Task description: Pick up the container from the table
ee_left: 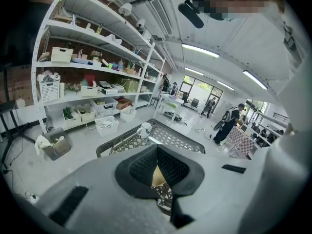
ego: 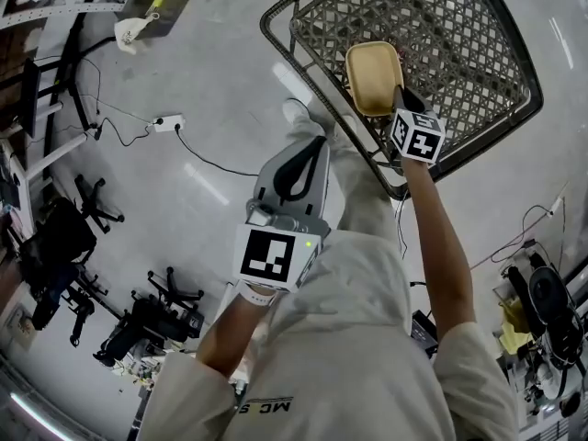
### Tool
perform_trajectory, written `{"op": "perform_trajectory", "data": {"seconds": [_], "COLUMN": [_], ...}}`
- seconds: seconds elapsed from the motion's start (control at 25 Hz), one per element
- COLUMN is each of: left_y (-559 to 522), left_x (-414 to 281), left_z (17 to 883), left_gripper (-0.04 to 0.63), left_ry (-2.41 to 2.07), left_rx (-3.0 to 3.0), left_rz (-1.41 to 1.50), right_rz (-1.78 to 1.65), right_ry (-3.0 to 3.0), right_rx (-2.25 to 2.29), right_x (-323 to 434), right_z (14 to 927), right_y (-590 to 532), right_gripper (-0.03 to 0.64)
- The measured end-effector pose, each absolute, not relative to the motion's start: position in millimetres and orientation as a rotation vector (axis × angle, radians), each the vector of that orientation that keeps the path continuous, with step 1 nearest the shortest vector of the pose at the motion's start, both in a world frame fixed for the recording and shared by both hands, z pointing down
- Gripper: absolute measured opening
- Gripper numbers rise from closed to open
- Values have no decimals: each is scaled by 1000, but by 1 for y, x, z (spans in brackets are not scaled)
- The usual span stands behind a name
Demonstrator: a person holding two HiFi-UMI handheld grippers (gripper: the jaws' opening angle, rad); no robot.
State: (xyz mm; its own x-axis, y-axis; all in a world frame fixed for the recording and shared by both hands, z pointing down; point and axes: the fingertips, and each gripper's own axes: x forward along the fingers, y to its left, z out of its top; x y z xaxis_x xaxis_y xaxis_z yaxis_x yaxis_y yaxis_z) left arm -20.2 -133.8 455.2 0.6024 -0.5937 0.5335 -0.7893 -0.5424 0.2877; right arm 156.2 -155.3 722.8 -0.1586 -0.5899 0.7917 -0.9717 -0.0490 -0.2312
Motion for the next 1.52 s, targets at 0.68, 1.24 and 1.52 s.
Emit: {"op": "perform_trajectory", "data": {"seconds": [0.68, 1.24, 1.52], "left_y": [-132, -135, -129], "left_x": [-8, -10, -13], "left_z": [415, 364, 340], "left_gripper": [23, 23, 23], "left_ry": [-1120, -1174, -1199], "left_rx": [2389, 2486, 2525], "left_rz": [438, 365, 323], "right_rz": [1034, 859, 732], "right_ry": [-1952, -2137, -2201], "right_rx": [1698, 1765, 1833], "right_x": [168, 189, 197], "right_z": [626, 492, 424], "right_y": [-159, -153, -137], "right_gripper": [30, 31, 31]}}
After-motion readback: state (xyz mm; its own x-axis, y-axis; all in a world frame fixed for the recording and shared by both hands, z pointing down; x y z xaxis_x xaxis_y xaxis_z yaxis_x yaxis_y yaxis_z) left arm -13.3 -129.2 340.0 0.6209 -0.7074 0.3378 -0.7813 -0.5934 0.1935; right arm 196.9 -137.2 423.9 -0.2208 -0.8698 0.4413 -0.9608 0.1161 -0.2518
